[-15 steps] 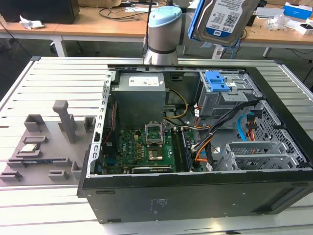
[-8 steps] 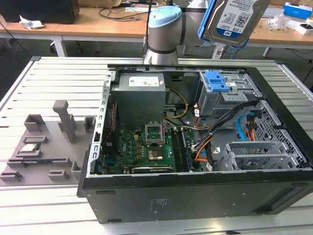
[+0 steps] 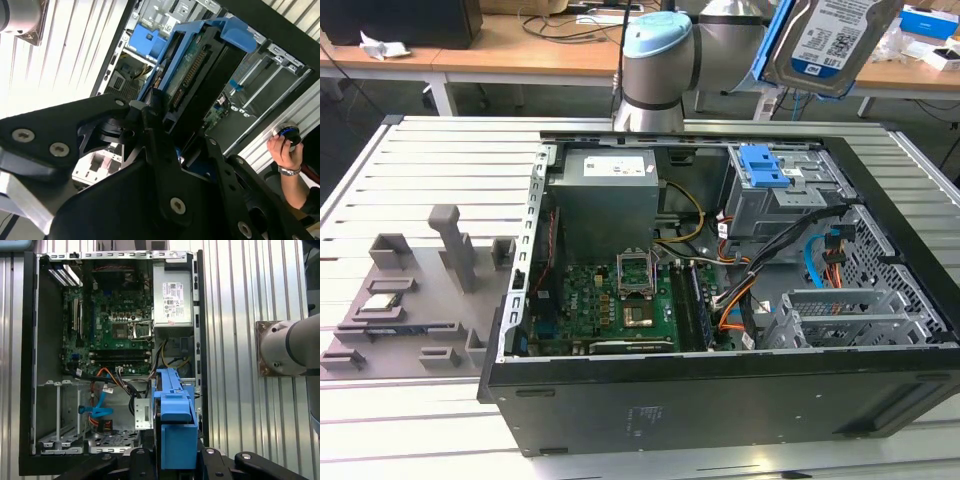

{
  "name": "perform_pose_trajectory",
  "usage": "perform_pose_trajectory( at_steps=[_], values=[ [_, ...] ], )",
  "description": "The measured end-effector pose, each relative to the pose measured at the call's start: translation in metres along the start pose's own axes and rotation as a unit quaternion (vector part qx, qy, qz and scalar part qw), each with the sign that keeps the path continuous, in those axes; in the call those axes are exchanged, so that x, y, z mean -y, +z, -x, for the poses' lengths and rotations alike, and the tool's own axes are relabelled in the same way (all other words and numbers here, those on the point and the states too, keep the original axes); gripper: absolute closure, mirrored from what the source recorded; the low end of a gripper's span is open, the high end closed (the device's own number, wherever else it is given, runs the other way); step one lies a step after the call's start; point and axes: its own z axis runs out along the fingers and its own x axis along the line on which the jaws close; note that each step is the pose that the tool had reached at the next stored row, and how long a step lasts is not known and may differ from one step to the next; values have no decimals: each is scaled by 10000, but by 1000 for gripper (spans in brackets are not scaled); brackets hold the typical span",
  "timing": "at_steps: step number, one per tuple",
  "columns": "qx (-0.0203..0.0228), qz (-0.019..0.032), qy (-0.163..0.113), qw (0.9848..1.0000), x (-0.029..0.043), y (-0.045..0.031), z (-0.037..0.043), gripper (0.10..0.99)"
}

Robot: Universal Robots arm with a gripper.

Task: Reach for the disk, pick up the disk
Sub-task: 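Pick up the disk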

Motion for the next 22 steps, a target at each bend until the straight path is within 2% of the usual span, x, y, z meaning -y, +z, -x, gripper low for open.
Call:
perform_pose_trajectory(
  at_steps=[1, 4, 7, 11, 22],
  values=[
    [0, 1, 1, 10000, 44, -4, 1, 722],
    [0, 1, 0, 10000, 114, -10, 3, 722],
    [0, 1, 1, 10000, 122, -11, -24, 722],
    [0, 1, 0, 10000, 128, -10, -157, 722],
    [0, 1, 0, 10000, 136, -9, -331, 722]
  ],
)
